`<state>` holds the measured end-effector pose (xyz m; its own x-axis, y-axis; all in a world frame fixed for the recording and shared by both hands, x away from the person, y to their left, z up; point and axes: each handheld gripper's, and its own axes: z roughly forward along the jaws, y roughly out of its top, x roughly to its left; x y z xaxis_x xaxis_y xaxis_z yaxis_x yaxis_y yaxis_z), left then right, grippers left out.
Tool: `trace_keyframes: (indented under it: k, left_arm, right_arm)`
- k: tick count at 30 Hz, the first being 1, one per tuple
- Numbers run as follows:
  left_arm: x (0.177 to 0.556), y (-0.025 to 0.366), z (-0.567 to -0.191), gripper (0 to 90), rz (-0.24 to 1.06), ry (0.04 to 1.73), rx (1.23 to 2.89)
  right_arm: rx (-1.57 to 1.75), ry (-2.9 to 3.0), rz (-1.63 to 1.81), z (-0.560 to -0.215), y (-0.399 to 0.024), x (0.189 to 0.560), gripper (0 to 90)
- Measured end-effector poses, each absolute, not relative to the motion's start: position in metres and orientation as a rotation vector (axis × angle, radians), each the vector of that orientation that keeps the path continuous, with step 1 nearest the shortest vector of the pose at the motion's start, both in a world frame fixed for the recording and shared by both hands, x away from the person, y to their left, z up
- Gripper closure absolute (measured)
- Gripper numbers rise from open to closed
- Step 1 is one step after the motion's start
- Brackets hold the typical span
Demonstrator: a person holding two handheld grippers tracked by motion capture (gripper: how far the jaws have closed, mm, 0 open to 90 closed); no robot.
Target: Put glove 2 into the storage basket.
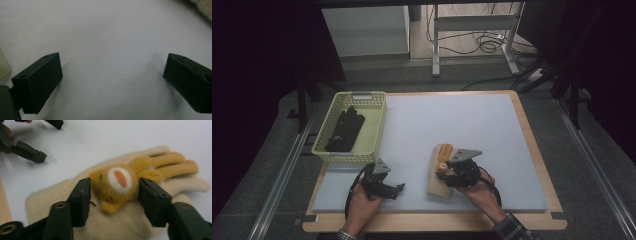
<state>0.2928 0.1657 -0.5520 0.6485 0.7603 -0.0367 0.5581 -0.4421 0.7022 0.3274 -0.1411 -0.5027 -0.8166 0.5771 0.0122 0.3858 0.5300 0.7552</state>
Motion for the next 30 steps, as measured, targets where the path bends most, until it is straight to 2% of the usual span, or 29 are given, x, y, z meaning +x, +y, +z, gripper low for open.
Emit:
trace_keyframes:
  k: [5, 9, 14, 18, 30]
  left_arm:
    - [0.293, 0.166, -0.552, 2.3, 0.372, 1.019, 2.166]
    - [0.293, 0.166, -0.552, 2.3, 0.372, 1.02, 2.166]
    - [0.293, 0.166, -0.552, 2.3, 0.371, 1.018, 2.168]
    - [0.293, 0.166, -0.552, 2.3, 0.371, 1.018, 2.168]
    - [0.293, 0.166, -0.552, 2.3, 0.372, 1.017, 2.169]
  right_arm:
    - [0.823, 2.485, 1.206, -0.486, -0.161, 0.327, 39.6]
    - [0.826, 2.481, 1.179, -0.484, -0.18, 0.326, 45.7]
    - [0.832, 2.521, 1.151, -0.497, -0.196, 0.319, 72.6]
    - [0.829, 2.574, 1.148, -0.511, -0.197, 0.312, 85.7]
    - [0.76, 2.633, 1.141, -0.531, -0.168, 0.308, 87.6]
